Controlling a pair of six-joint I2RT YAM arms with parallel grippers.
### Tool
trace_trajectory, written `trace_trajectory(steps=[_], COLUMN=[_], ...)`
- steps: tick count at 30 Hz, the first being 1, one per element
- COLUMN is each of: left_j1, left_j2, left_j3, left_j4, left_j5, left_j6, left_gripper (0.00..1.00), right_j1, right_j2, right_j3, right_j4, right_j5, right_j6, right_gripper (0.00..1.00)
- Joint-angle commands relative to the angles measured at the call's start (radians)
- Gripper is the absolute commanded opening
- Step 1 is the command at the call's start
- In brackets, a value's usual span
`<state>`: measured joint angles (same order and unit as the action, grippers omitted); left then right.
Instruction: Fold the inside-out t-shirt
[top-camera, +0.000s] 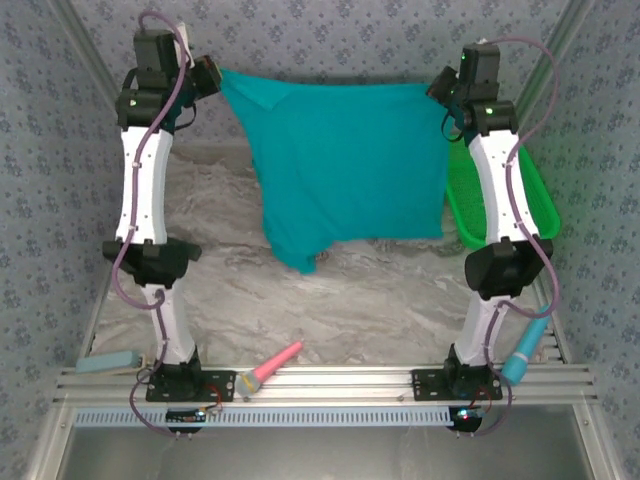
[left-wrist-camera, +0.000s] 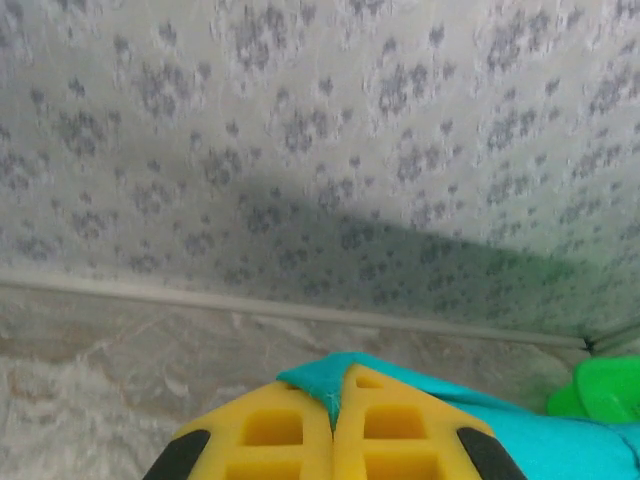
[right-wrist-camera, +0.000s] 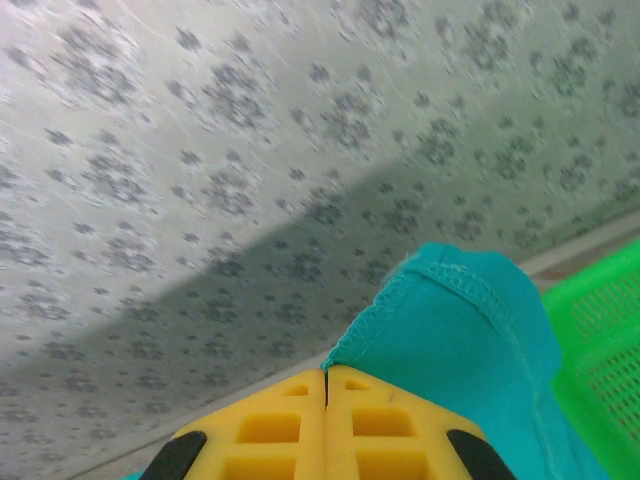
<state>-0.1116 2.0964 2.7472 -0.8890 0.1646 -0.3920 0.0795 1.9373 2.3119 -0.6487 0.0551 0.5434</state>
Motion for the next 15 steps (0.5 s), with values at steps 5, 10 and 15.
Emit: trace_trajectory(steps=[5, 10, 15], left_j1=[-0.003, -0.034, -0.064], left_j2=[-0.198, -0.528, -0.906], left_j3=[-0.028, -0.63, -1.47], left_j4=[0.005, 0.117, 0.395], left_j5=[0.088, 0.076, 0.077], left_j6=[0.135, 0.143, -0.06], left_gripper=[0.0, 0.0, 0.0], right_j1=[0.016, 0.099, 0.18], right_j2=[-0.174, -0.458, -0.691], right_j3=[-0.057, -0.586, -1.145], right_j4=[-0.033, 0.133, 0.219], right_j5=[-0.042, 0.028, 0.07], right_j6=[-0.074, -0.057, 0.075], right_gripper=[0.0, 0.0, 0.0])
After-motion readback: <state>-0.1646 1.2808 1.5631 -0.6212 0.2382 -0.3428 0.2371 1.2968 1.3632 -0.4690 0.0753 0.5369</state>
